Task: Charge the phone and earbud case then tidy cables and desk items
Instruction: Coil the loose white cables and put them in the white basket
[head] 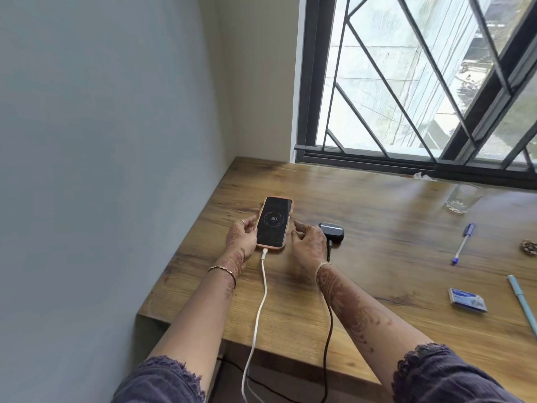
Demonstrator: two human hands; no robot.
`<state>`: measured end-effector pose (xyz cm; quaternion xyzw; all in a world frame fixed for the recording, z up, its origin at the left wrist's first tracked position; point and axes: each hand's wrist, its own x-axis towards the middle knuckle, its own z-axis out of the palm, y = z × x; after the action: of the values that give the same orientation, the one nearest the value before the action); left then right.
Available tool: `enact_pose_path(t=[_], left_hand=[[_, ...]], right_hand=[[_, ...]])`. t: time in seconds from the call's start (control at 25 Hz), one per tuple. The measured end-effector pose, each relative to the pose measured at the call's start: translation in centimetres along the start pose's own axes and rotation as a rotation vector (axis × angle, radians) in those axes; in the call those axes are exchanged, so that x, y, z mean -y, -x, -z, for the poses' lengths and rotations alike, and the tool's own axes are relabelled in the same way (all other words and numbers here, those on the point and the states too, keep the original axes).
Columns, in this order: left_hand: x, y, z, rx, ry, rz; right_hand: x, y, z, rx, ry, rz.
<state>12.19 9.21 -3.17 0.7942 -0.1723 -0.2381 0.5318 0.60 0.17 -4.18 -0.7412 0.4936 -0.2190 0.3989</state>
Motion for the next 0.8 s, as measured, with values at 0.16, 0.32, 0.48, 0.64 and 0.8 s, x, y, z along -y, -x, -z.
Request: enact_pose_path(t=[0.16, 0.32, 0.48, 0.64, 0.8], left_hand=[[-0.6, 1.9, -1.0, -0.037, 0.006, -0.028], [-1.0, 3.5, -2.7, -0.070, 0.000, -0.082], [-1.4, 4.6, -5.4, 0.010, 0.038, -0.112], [-2.2, 4.5, -8.2, 0.128, 0.031, -0.091], [-2.4, 3.2, -10.7, 0.240, -0.022, -0.042]], right_hand=[[-0.7, 0.9, 1.8, -0.077, -0.110, 0.086], [-2.3, 1.5, 4.5, -0.162, -0.155, 0.093], [-4.8, 1.6, 6.1, -0.229, -0.119, 0.036], [-6.4, 0.7, 7.4, -0.277, -0.042, -0.010], [-7.5, -0.6, 7.5, -0.275, 0.088, -0.108]])
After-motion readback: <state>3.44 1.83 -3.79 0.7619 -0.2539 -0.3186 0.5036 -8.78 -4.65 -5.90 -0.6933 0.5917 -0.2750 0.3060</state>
